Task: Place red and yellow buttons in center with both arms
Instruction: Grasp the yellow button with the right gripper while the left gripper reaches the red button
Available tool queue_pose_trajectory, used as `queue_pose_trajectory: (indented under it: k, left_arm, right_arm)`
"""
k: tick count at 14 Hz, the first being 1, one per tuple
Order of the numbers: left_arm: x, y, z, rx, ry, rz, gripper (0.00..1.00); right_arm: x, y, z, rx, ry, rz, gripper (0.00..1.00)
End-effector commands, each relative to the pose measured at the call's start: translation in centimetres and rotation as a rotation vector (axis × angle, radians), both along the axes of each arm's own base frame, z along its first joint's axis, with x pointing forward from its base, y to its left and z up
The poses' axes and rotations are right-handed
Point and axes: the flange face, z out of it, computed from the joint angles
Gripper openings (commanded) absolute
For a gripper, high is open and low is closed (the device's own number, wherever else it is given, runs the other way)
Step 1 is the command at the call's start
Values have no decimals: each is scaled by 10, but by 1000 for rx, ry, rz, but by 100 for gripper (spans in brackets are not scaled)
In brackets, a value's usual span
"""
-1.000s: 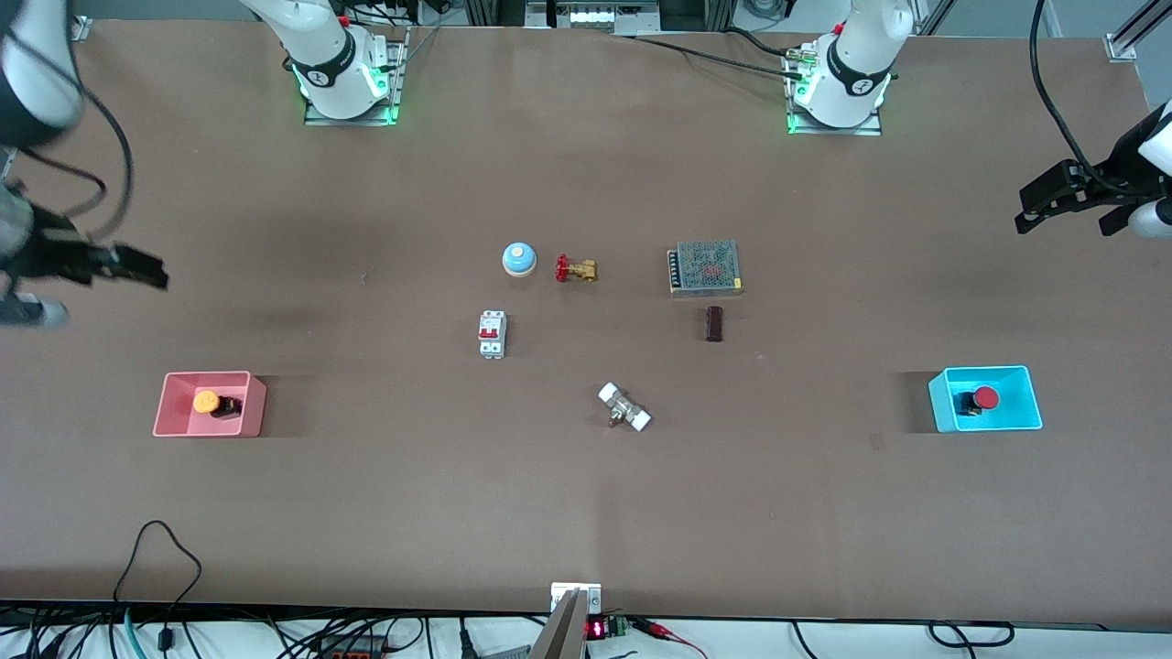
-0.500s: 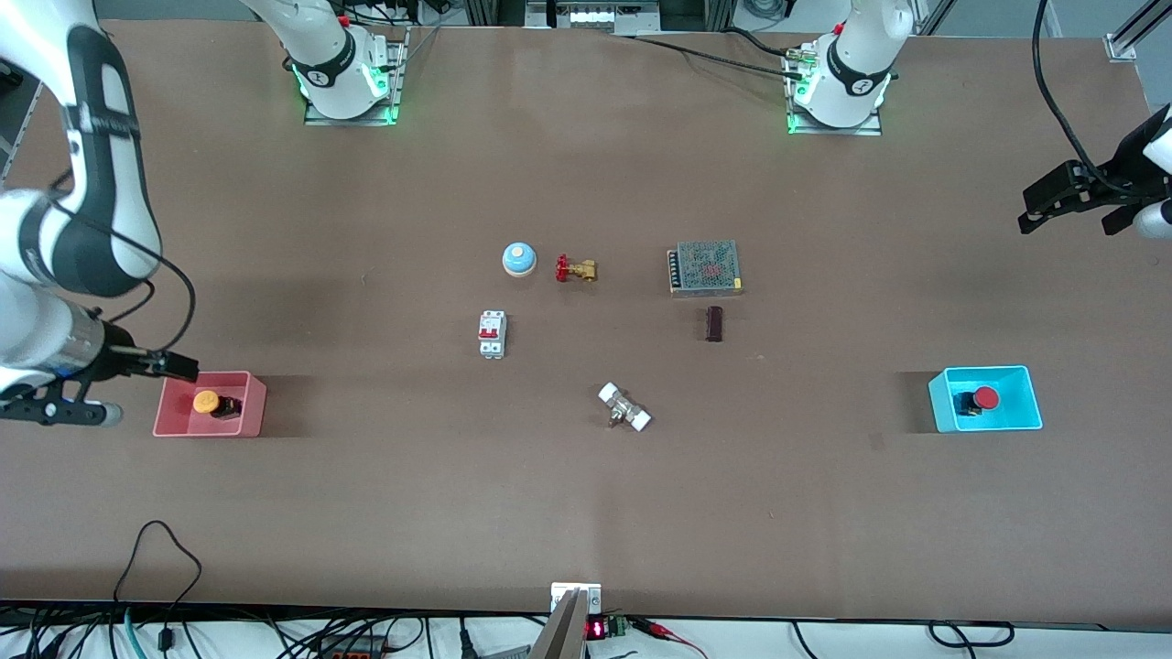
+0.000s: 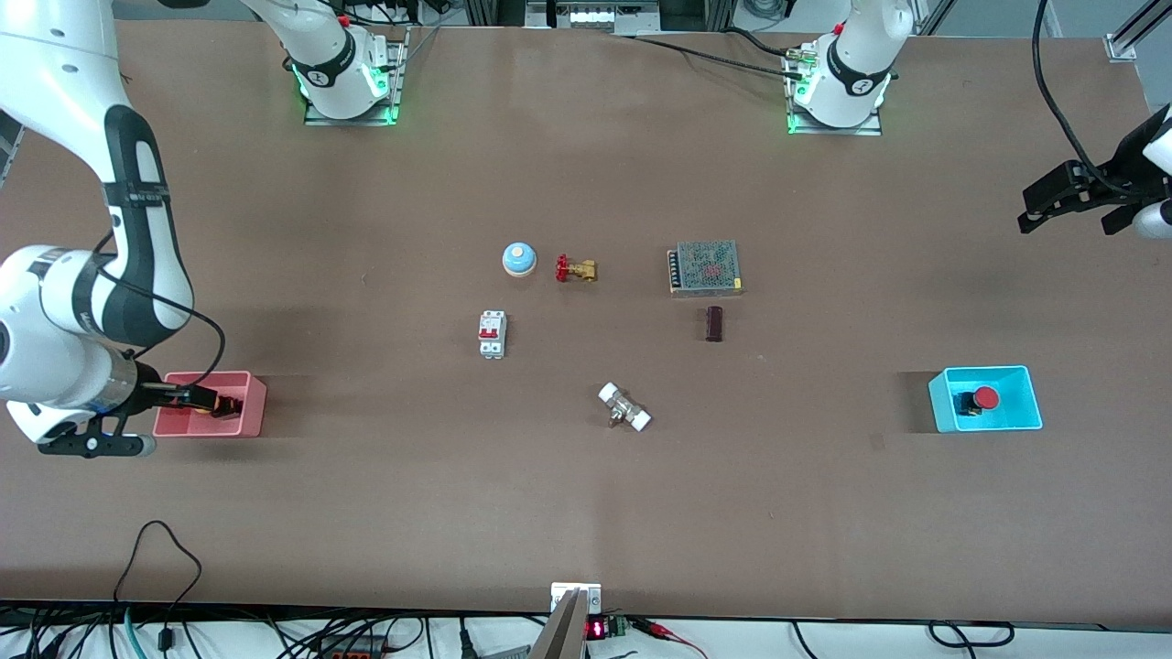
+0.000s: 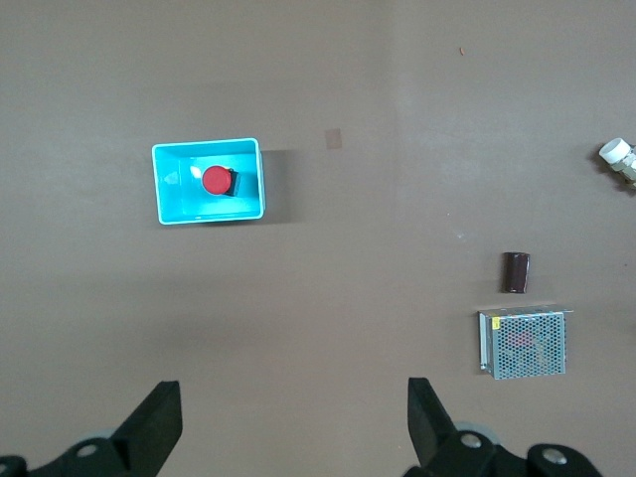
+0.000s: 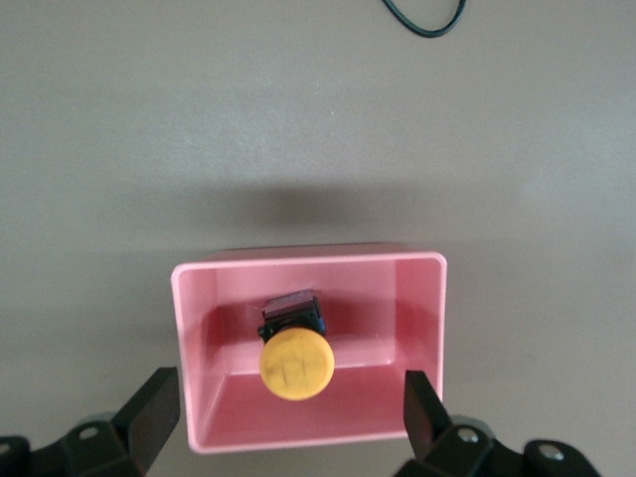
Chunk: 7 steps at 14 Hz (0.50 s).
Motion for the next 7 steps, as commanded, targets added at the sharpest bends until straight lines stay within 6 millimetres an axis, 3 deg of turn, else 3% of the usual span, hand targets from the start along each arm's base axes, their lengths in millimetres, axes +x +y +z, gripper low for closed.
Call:
queue_pose_trajectory:
  k: [1,7]
  left_arm:
    - [-3,1,3,-17,3,10,100]
    - [-3,1,2,-17,6,10,100]
  right_arm:
    - [7,-3,-23,7,0,34,100]
    - [5,-3,-42,12,33,71,100]
